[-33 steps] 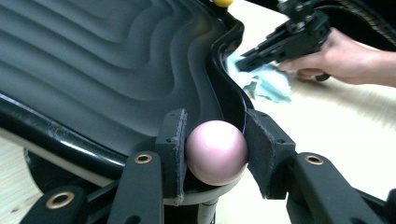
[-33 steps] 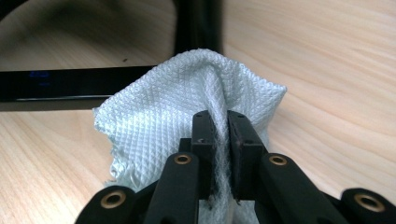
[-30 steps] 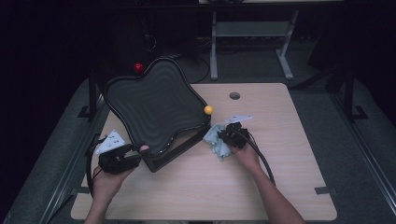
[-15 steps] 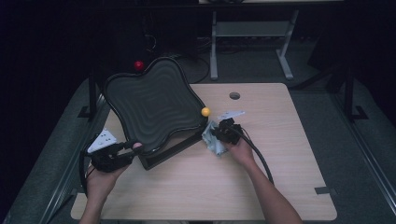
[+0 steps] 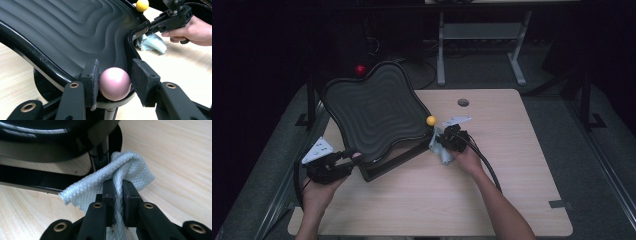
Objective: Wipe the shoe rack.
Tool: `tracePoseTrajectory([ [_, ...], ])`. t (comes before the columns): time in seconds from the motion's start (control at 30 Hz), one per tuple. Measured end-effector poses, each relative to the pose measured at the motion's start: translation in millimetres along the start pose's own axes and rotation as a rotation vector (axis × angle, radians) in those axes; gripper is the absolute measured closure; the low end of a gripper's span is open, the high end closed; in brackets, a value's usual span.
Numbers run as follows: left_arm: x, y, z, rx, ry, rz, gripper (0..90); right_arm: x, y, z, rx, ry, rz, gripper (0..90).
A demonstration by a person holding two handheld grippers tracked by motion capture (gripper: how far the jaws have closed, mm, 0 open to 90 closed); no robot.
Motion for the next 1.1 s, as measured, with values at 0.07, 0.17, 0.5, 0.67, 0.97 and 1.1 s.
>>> tracePoseTrajectory([
  [0.07,-0.3,-0.4,0.3,0.002,0.0,-0.001,57.0,-8.2,-0.1,-5.9,0.002,-0.025,-0.003,81.8],
  [0.17,0.8,0.8,0.4,0.001,0.008,-0.004,57.9,-23.8,-0.5,-14.7,0.006,-0.077,-0.011,81.9],
  [0.5,1.7,2.2,0.1,0.008,0.006,-0.013,59.8,-9.8,1.8,-6.6,-0.007,-0.049,0.005,81.8],
  [0.67,1.8,1.8,0.4,0.006,0.008,-0.011,59.9,-12.6,1.0,-7.4,-0.012,-0.068,0.026,81.9],
  [0.97,2.3,1.2,0.2,0.004,0.006,-0.005,60.7,-0.4,28.0,-21.0,-0.088,-0.098,0.024,81.6],
  [1.1,2.1,0.8,0.8,0.008,0.006,-0.007,60.7,-4.5,29.6,-12.4,-0.083,-0.105,0.034,81.5],
])
Point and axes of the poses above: each handheld gripper's, and its own axes: z roughly forward along the jaws, x roughly out of its underside, y roughly to its left, the point moved 9 cm from there along z, roughly forward along the jaws, and after that the axes turned 1 degree about x, right-handed, at the moved point
